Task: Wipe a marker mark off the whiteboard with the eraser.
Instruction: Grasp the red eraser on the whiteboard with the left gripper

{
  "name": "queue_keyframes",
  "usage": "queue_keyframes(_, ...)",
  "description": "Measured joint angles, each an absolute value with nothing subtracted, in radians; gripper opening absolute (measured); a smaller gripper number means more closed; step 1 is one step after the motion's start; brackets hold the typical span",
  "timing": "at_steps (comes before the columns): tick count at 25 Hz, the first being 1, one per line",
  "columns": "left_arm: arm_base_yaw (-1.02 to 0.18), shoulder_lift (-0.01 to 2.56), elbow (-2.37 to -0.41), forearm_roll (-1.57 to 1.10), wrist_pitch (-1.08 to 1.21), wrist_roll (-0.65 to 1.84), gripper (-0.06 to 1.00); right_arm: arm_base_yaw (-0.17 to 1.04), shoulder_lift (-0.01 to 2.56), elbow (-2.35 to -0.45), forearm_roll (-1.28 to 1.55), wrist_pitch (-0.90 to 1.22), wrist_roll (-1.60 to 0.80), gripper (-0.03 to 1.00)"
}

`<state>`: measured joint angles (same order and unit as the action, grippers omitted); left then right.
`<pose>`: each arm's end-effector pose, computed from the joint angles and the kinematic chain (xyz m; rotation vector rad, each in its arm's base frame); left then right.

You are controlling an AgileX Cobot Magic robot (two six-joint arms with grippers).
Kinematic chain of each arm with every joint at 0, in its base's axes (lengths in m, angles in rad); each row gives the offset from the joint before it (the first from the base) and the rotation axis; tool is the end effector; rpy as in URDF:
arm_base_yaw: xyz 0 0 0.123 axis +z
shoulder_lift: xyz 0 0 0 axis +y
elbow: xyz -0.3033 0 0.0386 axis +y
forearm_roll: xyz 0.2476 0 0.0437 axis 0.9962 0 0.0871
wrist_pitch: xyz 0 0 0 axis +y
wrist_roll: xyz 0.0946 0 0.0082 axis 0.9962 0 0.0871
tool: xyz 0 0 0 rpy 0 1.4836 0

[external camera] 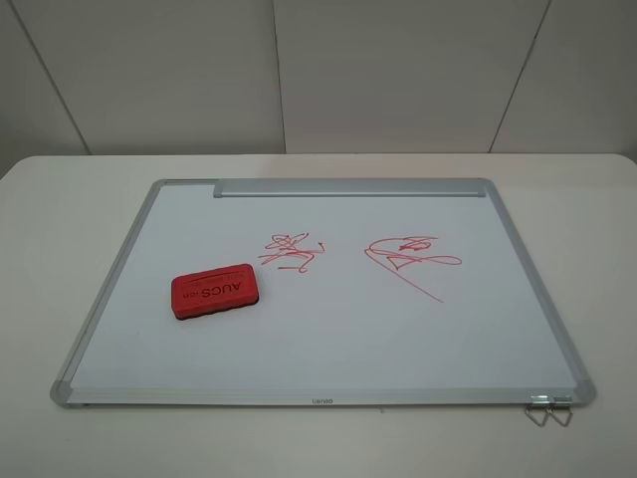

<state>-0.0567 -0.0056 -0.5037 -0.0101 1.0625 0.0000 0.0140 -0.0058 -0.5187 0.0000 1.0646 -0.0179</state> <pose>-0.0239 0.0005 0.2761 0.0583 2.0363 -0.0477 -0.0257 -0.0004 0.2800 -0.0323 2.0234 -0.0025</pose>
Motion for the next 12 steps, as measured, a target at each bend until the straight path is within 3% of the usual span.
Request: queue_keyframes(12, -0.057, -0.006, -0.504, -0.010, 1.063, 0.000, 0.77, 0.014, -0.006, -0.519, 0.000, 1.065, -0.018, 0.83)
